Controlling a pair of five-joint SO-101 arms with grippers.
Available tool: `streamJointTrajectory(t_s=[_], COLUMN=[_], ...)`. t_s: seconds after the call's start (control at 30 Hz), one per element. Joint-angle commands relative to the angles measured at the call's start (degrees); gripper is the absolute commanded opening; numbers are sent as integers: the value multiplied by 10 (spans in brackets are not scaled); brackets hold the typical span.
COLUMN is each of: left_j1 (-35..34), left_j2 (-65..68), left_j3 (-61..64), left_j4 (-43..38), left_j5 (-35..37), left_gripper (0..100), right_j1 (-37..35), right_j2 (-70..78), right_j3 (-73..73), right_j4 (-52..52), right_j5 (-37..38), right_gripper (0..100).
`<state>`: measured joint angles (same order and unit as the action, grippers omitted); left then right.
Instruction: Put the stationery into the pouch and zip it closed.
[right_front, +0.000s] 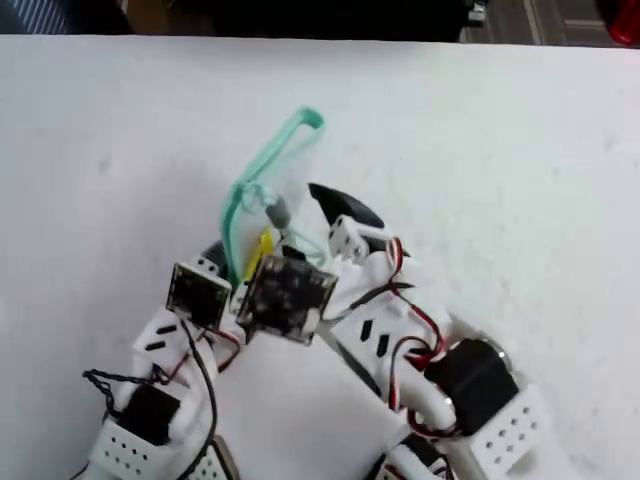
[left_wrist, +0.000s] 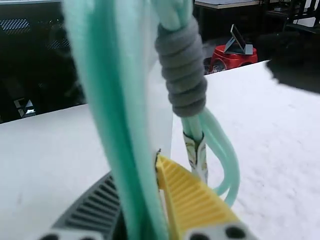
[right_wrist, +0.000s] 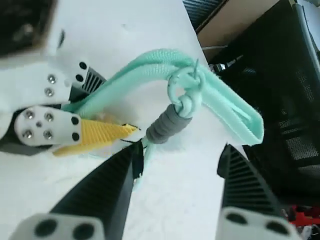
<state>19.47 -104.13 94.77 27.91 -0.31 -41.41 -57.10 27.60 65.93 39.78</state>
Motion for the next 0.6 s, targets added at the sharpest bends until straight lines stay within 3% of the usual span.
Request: streamJointTrajectory(t_s=[0.0, 0.1, 0.57], left_j1=[-6, -6, -6], left_j2=[-7, -7, -7], left_j3=[-16, -16, -15], left_j4=[-4, -4, -4], left_j5=[6, 6, 6], left_gripper=[22, 22, 22], right_j1=[-7, -7, -8], right_j2=[-2, -1, 72], right_j3=[17, 37, 51], right_j4=[-65, -119, -160], right_j5=[-98, -147, -149], right_gripper=[231, 230, 229])
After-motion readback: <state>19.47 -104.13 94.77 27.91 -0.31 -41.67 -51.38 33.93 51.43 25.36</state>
